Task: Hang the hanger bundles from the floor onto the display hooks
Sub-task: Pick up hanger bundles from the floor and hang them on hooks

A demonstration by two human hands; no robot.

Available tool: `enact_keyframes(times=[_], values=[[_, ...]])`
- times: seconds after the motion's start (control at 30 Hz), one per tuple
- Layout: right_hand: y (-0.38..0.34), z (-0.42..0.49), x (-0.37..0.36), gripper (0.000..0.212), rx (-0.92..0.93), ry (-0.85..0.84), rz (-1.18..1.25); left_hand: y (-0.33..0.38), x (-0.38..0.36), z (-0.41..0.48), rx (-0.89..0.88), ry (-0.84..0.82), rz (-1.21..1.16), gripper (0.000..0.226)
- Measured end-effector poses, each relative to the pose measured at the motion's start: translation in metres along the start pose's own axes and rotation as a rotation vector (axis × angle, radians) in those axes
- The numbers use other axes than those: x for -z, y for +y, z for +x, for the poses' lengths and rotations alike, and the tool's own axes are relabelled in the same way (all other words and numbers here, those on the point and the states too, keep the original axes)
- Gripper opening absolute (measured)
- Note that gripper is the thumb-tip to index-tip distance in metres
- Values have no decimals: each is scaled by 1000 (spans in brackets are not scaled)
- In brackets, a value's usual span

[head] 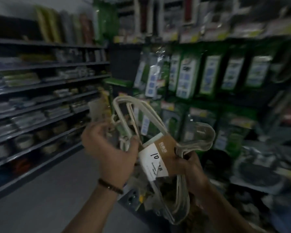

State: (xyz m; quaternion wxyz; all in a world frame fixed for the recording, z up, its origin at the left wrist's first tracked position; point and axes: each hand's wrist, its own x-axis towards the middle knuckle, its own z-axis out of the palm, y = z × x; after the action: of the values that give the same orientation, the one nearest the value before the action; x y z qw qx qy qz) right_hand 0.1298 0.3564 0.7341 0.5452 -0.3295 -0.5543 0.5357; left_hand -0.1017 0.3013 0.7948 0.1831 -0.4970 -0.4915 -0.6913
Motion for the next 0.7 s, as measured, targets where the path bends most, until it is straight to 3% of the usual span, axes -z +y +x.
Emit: enact_keyframes(times=[0.03,0.1,0.17,0.23,0.3,0.43,0.47,0.57,0.63,0.7], values=[[-15,-12,10,39,1,50,21,10,-10,-5,248,-69,-154,90],[-42,-37,32,32,-9,128,71,34,-34,-6,698,-367,-579,104],[-67,-63,50,38,-12,170,109,64,-58,-4,915,-660,-928,85],[-91,-87,68,58,-18,234,92,102,-78,-7,910,-836,-1018,48],[-113,-107,89,82,-32,344,59,145,-94,-14,910,-830,-1016,41],[-172,-144,136,80,-64,485,-122,235,-121,-33,905,-814,-1096,13],[-188,-154,149,80,-58,505,-222,255,-129,-39,907,-818,-1097,18],[-238,-193,196,71,-116,579,-803,311,-158,-60,863,-816,-1109,38],[-275,-219,229,77,-190,746,-1267,353,-174,-74,767,-819,-1120,20],[-313,-237,258,67,-57,900,-1529,393,-188,-90,652,-844,-1092,20]])
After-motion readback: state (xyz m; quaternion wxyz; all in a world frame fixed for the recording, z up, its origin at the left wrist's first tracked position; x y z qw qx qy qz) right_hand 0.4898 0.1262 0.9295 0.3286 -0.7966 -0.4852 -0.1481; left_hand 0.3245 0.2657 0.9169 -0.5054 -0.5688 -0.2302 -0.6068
